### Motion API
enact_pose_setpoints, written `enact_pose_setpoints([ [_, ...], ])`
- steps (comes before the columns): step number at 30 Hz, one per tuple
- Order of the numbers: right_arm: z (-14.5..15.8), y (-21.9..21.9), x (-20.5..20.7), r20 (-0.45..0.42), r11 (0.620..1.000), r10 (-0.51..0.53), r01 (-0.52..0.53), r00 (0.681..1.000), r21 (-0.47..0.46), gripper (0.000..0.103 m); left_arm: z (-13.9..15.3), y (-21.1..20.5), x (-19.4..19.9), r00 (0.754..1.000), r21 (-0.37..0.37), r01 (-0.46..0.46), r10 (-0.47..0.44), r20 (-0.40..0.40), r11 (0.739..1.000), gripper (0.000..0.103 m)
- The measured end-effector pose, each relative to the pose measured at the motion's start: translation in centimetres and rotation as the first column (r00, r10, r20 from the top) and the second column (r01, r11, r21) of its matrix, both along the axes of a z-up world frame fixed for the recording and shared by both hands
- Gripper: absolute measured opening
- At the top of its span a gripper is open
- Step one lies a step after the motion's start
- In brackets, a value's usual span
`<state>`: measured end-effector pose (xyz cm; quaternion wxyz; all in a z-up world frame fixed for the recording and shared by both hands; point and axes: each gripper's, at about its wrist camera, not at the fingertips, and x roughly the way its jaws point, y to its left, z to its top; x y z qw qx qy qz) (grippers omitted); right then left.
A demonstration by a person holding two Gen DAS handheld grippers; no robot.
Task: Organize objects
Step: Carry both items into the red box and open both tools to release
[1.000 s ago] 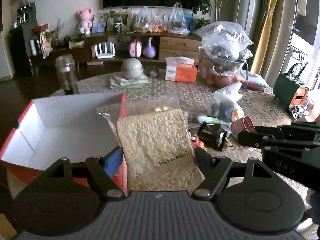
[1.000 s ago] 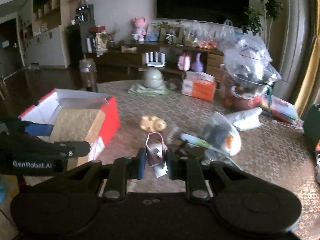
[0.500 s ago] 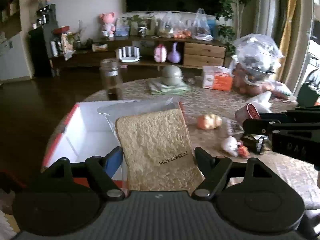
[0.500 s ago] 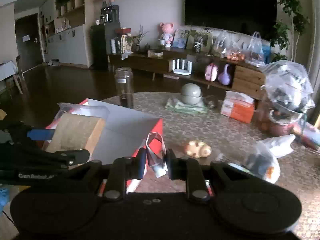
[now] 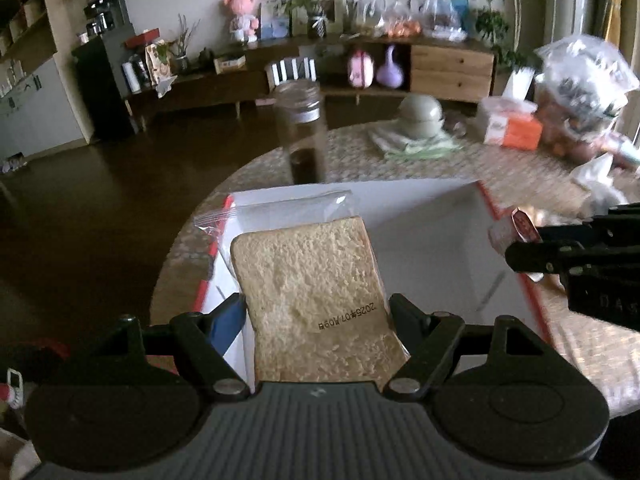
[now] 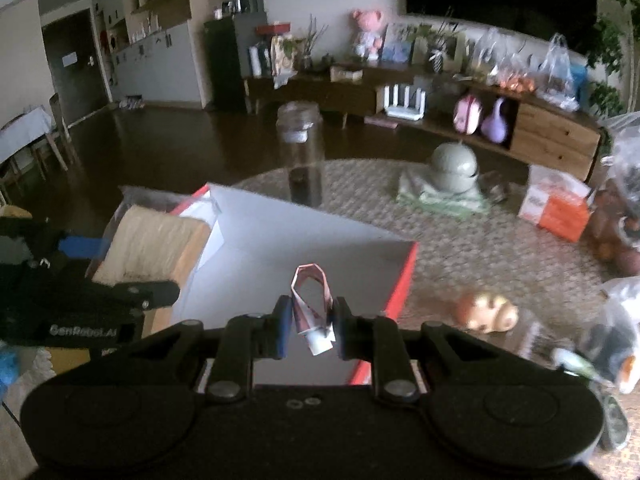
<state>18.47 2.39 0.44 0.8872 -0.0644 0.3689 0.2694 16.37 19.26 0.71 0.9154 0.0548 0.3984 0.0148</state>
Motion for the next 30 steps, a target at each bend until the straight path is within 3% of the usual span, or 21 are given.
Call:
enact_pose_setpoints([
  [8,-2.9,4.5,1.3,-0.054,0.996,0.053,-0.057,0.997,-0.068,0.021,-3.2,1.2,5.0,0.995,0.100,0.029,-0.019,-0.093,0.995,0.078],
  [23,-6.4,6.3,3.6,-0.208,0.989,0.032,-0.062,0.978,-0.137,0.022,-8.2,1.5,9.7,0.939,0.081,0.124,-0.091,-0.333,0.989,0.078],
  [30,-7.2,6.1,3.8,-0.247,0.985,0.012,-0.054,0.969,-0.165,0.025,-8.7,0.9,9.9,0.934,0.126,0.147,-0.095,-0.344,0.981,0.078],
])
